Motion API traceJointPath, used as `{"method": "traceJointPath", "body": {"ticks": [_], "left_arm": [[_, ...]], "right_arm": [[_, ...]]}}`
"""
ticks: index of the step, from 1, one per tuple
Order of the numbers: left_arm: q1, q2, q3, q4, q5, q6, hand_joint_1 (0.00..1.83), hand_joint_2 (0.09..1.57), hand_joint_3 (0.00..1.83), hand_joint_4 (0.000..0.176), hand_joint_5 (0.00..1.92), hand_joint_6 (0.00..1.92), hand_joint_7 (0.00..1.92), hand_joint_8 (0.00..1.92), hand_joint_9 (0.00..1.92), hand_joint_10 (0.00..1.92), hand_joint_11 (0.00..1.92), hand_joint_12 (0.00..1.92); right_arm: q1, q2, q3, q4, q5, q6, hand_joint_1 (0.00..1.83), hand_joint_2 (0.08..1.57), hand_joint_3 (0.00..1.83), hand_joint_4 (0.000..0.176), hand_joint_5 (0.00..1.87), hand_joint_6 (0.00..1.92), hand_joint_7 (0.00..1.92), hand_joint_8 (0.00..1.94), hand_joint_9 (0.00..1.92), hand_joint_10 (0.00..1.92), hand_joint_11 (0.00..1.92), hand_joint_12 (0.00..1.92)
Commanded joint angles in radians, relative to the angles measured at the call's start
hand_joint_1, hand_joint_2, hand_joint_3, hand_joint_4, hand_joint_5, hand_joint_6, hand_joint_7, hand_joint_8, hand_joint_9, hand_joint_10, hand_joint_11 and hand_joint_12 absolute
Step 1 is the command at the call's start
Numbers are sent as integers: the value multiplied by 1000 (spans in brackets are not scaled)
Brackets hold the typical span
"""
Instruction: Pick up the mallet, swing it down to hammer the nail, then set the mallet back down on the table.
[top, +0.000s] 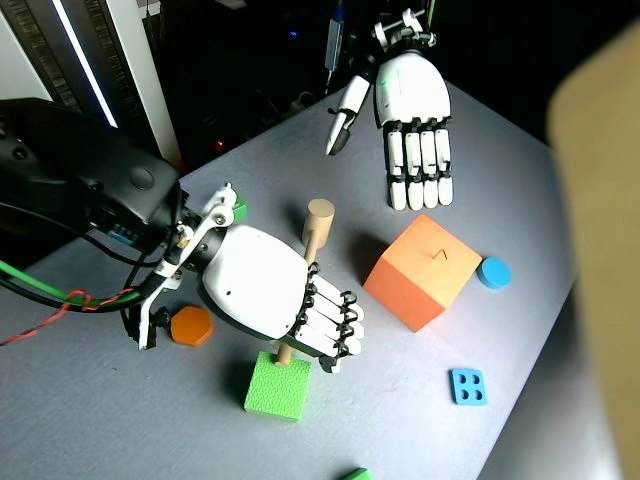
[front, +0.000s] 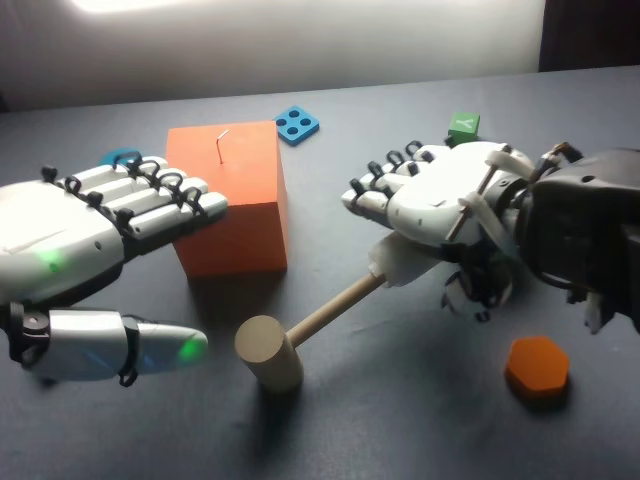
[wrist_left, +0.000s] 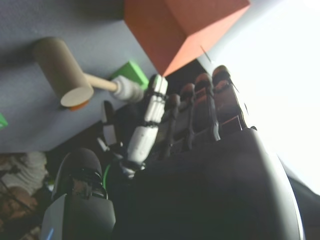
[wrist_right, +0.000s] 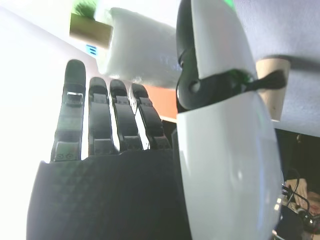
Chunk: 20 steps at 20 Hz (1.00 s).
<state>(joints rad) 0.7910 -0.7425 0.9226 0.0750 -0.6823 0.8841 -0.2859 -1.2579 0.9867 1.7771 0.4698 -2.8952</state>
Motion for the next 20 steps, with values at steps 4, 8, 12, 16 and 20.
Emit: {"method": "traceJointPath", "body": {"ticks": [4,8,12,16,20], "left_arm": [[-18,-19,31,-11,-87,12,0,1167,2,0,0,0,0,0,0,0,0,0],[-23,-36,60,-19,-88,11,0,1159,0,0,0,0,0,0,0,0,0,0],[-43,-69,99,-44,-89,12,0,1165,1,0,0,0,0,0,0,0,0,0],[-43,-83,113,-58,-84,18,0,1168,2,0,0,0,0,0,0,0,0,0],[-40,-100,128,-62,-86,15,0,1163,0,0,0,0,0,0,0,0,0,0]], "right_arm": [[-11,-43,53,-46,-22,-27,1214,914,0,0,14,2,7,2,70,8,0,799],[-26,-83,111,-46,-52,-37,1239,927,2,0,33,4,14,1,70,2,0,740],[-38,-132,159,-46,-59,-52,1209,920,0,0,27,5,21,4,80,4,0,762],[-38,-146,167,-46,-64,-52,1248,941,6,0,55,8,44,6,87,5,0,737],[-35,-153,178,-46,-65,-52,1232,955,6,0,111,9,110,7,141,14,0,849]]}}
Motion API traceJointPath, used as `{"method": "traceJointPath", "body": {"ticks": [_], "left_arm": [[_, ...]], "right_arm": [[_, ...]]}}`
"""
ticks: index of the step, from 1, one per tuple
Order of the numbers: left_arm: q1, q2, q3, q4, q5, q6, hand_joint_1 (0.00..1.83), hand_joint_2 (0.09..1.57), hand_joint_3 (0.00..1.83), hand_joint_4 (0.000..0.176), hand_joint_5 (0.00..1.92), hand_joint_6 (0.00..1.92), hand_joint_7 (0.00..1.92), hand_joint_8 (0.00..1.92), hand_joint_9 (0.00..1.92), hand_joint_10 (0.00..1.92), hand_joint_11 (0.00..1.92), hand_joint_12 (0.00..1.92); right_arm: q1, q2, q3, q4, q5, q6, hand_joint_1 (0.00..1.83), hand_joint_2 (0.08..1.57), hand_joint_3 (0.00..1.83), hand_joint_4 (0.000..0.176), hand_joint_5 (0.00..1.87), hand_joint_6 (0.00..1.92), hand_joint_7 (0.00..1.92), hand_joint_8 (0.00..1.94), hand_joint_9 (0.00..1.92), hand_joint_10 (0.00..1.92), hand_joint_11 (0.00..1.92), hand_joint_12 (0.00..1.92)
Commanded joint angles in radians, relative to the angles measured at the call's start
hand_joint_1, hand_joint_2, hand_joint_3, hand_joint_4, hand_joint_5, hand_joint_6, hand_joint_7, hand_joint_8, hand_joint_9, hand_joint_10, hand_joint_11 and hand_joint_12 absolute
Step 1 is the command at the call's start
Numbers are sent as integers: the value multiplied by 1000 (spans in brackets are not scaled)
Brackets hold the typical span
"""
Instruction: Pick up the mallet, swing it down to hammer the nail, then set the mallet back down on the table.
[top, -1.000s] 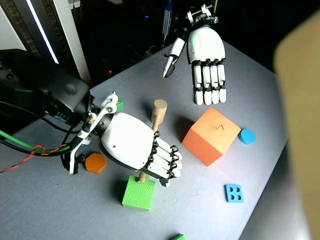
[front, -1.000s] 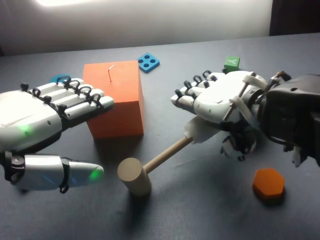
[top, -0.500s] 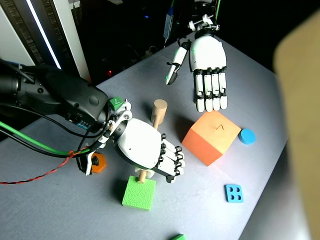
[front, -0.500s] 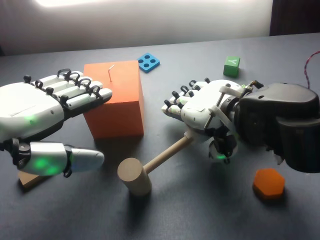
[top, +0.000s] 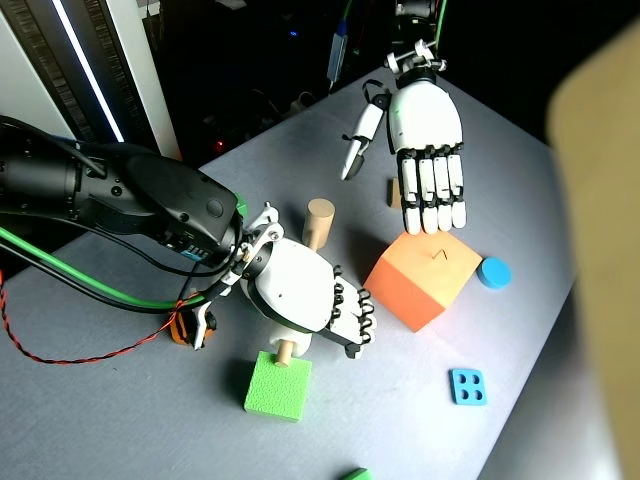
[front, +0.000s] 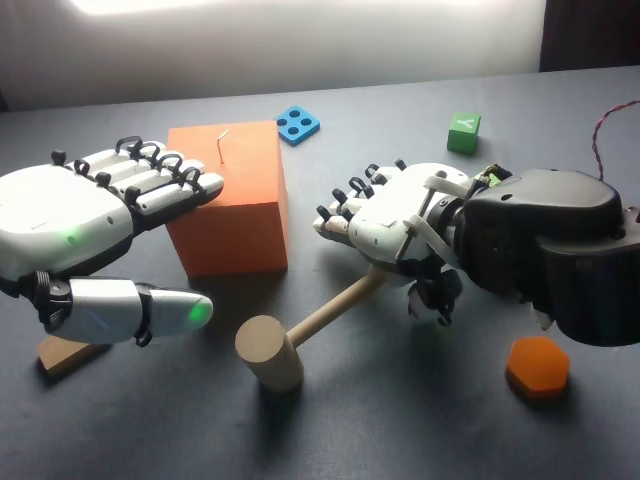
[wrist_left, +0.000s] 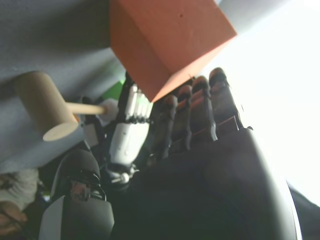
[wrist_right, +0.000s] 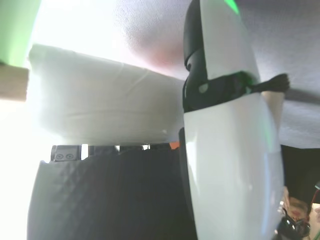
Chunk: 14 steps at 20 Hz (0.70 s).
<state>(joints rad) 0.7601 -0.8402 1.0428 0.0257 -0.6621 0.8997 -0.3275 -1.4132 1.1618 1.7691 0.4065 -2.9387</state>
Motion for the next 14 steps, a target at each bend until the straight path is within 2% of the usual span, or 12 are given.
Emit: {"method": "traceJointPath", "body": {"ticks": [1,8,9,10,11,12,13,14], "left_arm": [[-8,-5,10,-13,-106,-2,0,1163,0,0,0,0,0,0,0,0,0,0],[8,-11,17,-29,-106,-2,0,1168,1,0,0,0,0,0,0,0,0,0],[11,-11,19,-32,-106,-2,0,1166,0,0,0,0,0,0,0,0,0,0],[13,-12,20,-34,-106,-2,0,1166,0,0,0,0,0,0,0,0,0,0],[15,-13,22,-36,-106,-2,0,1164,0,0,0,0,0,0,0,0,0,0],[17,-14,24,-37,-106,-3,0,1166,0,0,0,0,0,0,0,0,0,0],[18,-15,25,-38,-106,-4,0,1166,0,0,0,0,0,0,0,0,0,0],[18,-16,26,-40,-106,-5,0,1163,0,0,0,0,0,0,0,0,0,0]], "right_arm": [[6,3,3,-38,-4,-8,1232,955,6,0,111,9,110,7,141,14,0,849],[7,3,4,-38,-4,-12,1174,991,10,0,118,6,164,10,233,30,0,1073],[7,3,4,-38,-3,-16,1149,1031,9,0,272,29,352,25,384,61,0,1173],[7,3,4,-38,-3,-16,1149,1031,9,0,272,29,352,25,384,61,0,1173],[8,3,4,-38,-3,-18,1157,1045,5,0,447,61,580,71,608,130,87,1287],[9,3,4,-38,-2,-18,1165,1058,0,0,448,390,534,498,516,720,224,1409],[11,4,4,-38,-1,-19,1165,1058,0,0,448,390,534,498,516,720,224,1409],[13,5,4,-38,-1,-19,1048,1257,10,0,575,1408,394,1454,442,1488,418,1760]]}}
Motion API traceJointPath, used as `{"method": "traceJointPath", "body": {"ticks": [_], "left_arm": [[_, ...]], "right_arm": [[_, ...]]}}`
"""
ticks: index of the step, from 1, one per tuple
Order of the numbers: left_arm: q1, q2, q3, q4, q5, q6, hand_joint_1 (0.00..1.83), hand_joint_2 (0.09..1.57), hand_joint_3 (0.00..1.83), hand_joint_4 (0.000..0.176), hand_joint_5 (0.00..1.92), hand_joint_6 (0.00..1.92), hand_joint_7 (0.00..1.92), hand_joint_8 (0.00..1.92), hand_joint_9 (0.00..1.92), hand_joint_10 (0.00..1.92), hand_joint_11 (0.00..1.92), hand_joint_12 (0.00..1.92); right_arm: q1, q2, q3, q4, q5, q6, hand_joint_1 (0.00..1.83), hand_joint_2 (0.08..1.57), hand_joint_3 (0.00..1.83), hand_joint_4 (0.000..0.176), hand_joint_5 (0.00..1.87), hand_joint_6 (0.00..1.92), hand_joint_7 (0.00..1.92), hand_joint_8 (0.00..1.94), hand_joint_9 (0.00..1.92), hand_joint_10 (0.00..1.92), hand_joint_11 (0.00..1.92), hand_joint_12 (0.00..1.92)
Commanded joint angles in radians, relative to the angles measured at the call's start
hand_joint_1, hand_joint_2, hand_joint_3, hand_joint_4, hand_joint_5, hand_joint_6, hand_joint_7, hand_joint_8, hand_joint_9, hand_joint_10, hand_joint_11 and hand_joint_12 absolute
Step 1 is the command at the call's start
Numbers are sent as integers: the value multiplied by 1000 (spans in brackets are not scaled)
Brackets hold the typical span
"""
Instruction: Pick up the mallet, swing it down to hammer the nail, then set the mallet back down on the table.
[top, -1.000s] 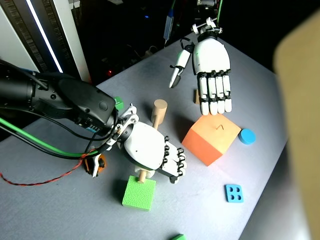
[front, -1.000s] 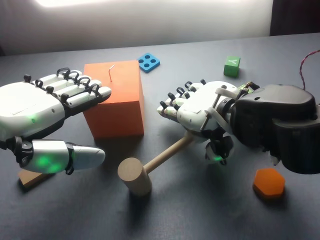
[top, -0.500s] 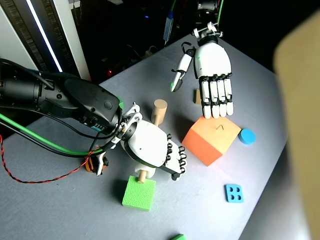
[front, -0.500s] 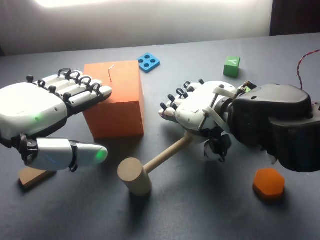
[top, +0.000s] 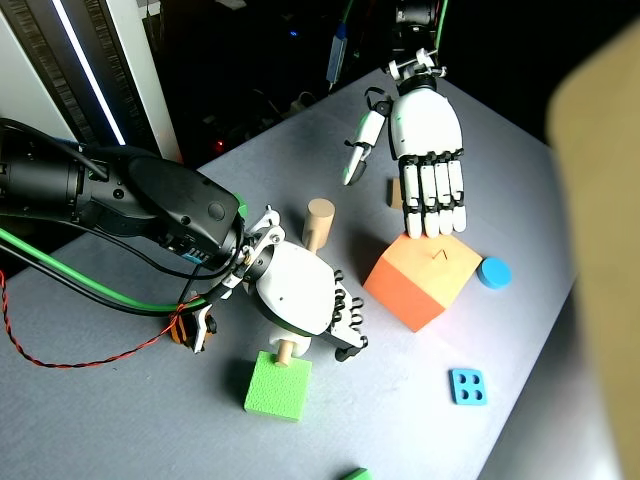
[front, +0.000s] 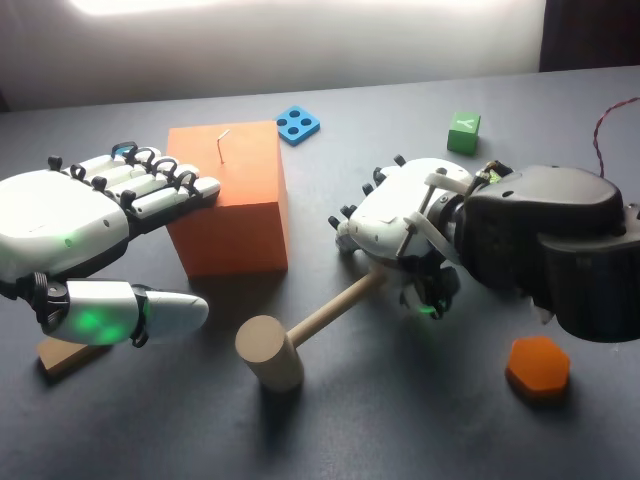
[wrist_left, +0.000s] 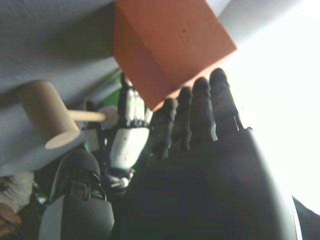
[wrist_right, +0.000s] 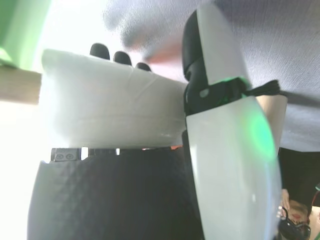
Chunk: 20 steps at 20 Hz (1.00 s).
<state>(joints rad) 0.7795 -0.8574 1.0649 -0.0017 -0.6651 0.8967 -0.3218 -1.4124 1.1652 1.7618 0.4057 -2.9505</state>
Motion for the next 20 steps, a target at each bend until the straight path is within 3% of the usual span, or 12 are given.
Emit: {"method": "traceJointPath", "body": {"ticks": [1,2,3,4,5,7,10,15,18,19,20], "left_arm": [[-1,-1,5,-16,-100,-2,0,1170,2,0,0,0,0,0,0,0,0,0],[-1,-1,5,-16,-96,-2,0,1173,3,0,0,0,0,0,0,0,0,0],[-1,-2,4,-17,-91,-2,0,1169,1,0,0,0,0,0,0,0,0,0],[-1,-2,3,-17,-83,-4,0,1162,0,0,0,0,0,0,0,0,0,0],[-1,-2,2,-17,-77,-6,0,1164,0,0,0,0,0,0,0,0,0,0],[4,-3,0,-17,-71,-14,0,1165,0,0,0,0,0,0,0,0,0,0],[6,-4,-3,-17,-63,-16,0,1165,0,0,0,0,0,0,0,0,0,0],[8,-7,-6,-17,-61,-17,0,1158,0,0,0,0,0,0,0,0,0,0],[8,-9,-6,-17,-57,-17,0,1155,0,0,0,0,0,0,0,0,0,0],[8,-10,-7,-17,-55,-17,0,1159,0,0,0,0,0,0,0,0,0,0],[8,-10,-7,-17,-55,-17,0,1159,0,0,0,0,0,0,0,0,0,0]], "right_arm": [[8,5,1,-31,-1,-8,1046,1280,3,0,638,1474,438,1760,492,1834,583,1889],[9,6,1,-31,-1,-9,1066,1266,0,0,688,1440,498,1905,605,1904,718,1915],[9,7,1,-31,0,-14,1041,1213,0,0,611,1756,717,1934,847,1918,924,1920],[10,10,0,-31,1,-16,952,1238,0,0,788,1888,976,1940,1052,1920,1106,1921],[11,11,0,-31,2,-16,869,1278,9,0,926,1914,1108,1941,1161,1921,1220,1921],[11,20,-5,-31,6,-16,426,1448,30,0,1140,1921,1300,1941,1340,1921,1367,1921],[10,40,-28,-31,18,-16,356,1554,16,0,1156,1921,1327,1941,1386,1921,1408,1921],[10,104,-110,-31,55,-18,216,1571,74,0,1095,1921,1294,1941,1375,1921,1396,1921],[17,179,-186,-31,64,-12,186,1571,78,0,1079,1921,1277,1941,1352,1921,1379,1921],[48,300,-282,-31,15,31,196,1571,76,0,1065,1921,1257,1941,1338,1921,1356,1921],[54,313,-289,-31,12,40,196,1571,76,0,1065,1921,1257,1941,1338,1921,1356,1921]]}}
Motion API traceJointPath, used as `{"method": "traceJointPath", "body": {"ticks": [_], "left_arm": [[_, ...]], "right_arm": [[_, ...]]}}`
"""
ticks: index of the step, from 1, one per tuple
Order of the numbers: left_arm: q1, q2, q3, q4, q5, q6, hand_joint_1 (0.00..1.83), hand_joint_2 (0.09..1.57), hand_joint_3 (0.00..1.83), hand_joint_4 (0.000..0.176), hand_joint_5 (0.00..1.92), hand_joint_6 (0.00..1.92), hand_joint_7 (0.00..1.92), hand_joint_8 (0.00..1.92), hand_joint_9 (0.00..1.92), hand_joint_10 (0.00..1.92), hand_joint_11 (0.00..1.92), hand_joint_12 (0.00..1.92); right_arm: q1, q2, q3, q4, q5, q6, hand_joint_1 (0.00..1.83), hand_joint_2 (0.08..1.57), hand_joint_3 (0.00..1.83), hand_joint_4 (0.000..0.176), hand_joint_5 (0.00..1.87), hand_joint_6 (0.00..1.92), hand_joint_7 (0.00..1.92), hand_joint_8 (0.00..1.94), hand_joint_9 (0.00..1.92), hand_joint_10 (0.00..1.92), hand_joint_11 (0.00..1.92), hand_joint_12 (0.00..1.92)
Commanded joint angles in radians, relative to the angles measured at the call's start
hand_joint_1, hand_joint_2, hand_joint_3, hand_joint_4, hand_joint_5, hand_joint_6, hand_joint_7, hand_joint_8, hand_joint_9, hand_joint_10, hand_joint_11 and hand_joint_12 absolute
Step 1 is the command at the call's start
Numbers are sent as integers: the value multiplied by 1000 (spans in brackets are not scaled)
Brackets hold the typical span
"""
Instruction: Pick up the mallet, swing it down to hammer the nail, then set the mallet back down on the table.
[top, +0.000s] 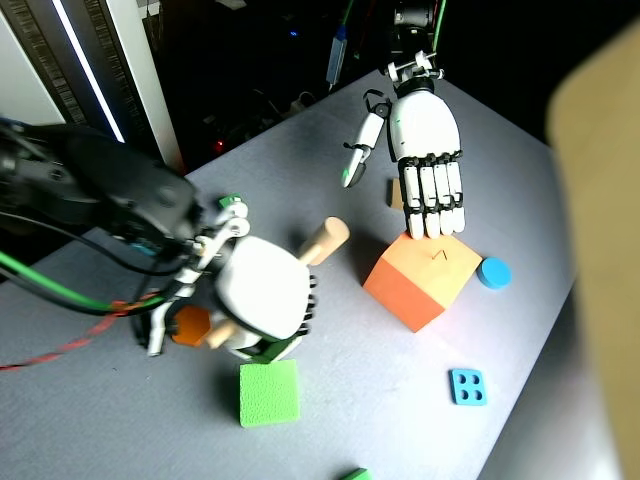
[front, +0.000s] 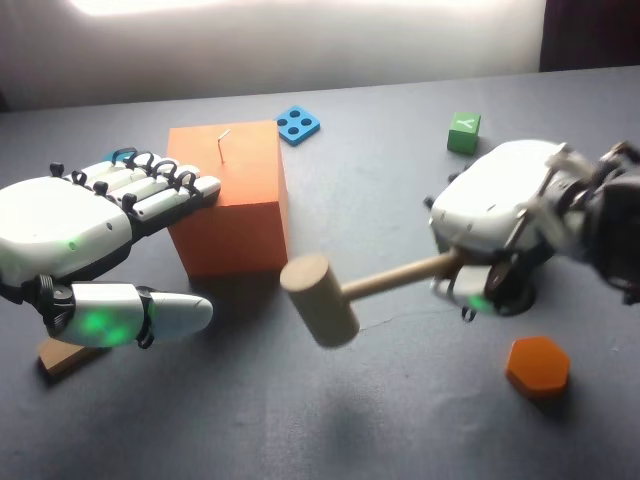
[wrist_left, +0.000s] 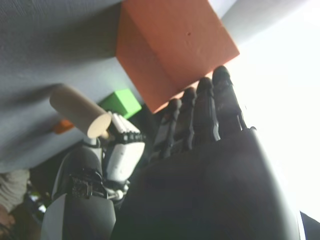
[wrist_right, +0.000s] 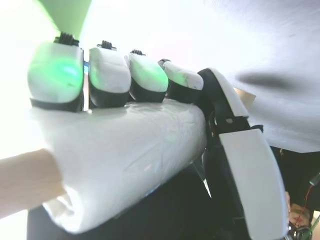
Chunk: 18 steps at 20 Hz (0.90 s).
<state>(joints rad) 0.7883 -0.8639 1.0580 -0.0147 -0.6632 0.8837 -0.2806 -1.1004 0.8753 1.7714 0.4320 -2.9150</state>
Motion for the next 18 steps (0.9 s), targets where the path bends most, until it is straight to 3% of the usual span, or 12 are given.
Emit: {"method": "traceJointPath", "body": {"ticks": [1,3,4,5,6,8,11,18], "left_arm": [[-1,-4,0,-4,-57,-4,0,1159,0,0,0,0,0,0,0,0,0,0],[-2,-4,0,-4,-57,-5,0,1163,0,0,0,0,0,0,0,0,0,0],[-3,-4,0,-4,-57,-5,0,1163,0,0,0,0,0,0,0,0,0,0],[-3,-4,0,-4,-57,-6,0,1164,0,0,0,0,0,0,0,0,0,0],[-4,-4,0,-4,-57,-6,0,1164,0,0,0,0,0,0,0,0,0,0],[-6,-4,-1,-4,-57,-6,0,1159,0,0,0,0,0,0,0,0,0,0],[-6,-4,-3,-4,-57,-6,0,1157,0,0,0,0,0,0,0,0,0,0],[-4,-5,-1,-4,-57,-6,0,1164,1,0,0,0,0,0,0,0,0,0]], "right_arm": [[26,20,-9,-41,-21,15,196,1571,76,0,1065,1921,1257,1941,1338,1921,1356,1921],[62,59,-22,-79,-37,58,210,1571,68,0,1060,1921,1296,1941,1377,1921,1395,1921],[68,68,-24,-163,-36,134,210,1571,68,0,1060,1921,1296,1941,1377,1921,1395,1921],[78,82,-25,-369,-17,329,202,1571,74,0,1062,1921,1293,1941,1368,1921,1375,1921],[82,87,-25,-507,16,463,202,1571,74,0,1062,1921,1293,1941,1368,1921,1375,1921],[88,84,-24,-689,89,611,190,1571,74,0,1069,1921,1299,1941,1372,1921,1370,1921],[88,26,18,-779,170,694,206,1571,64,0,1048,1921,1291,1941,1364,1921,1369,1921],[83,-196,235,-791,248,719,156,1571,78,0,1065,1921,1290,1941,1362,1921,1380,1921]]}}
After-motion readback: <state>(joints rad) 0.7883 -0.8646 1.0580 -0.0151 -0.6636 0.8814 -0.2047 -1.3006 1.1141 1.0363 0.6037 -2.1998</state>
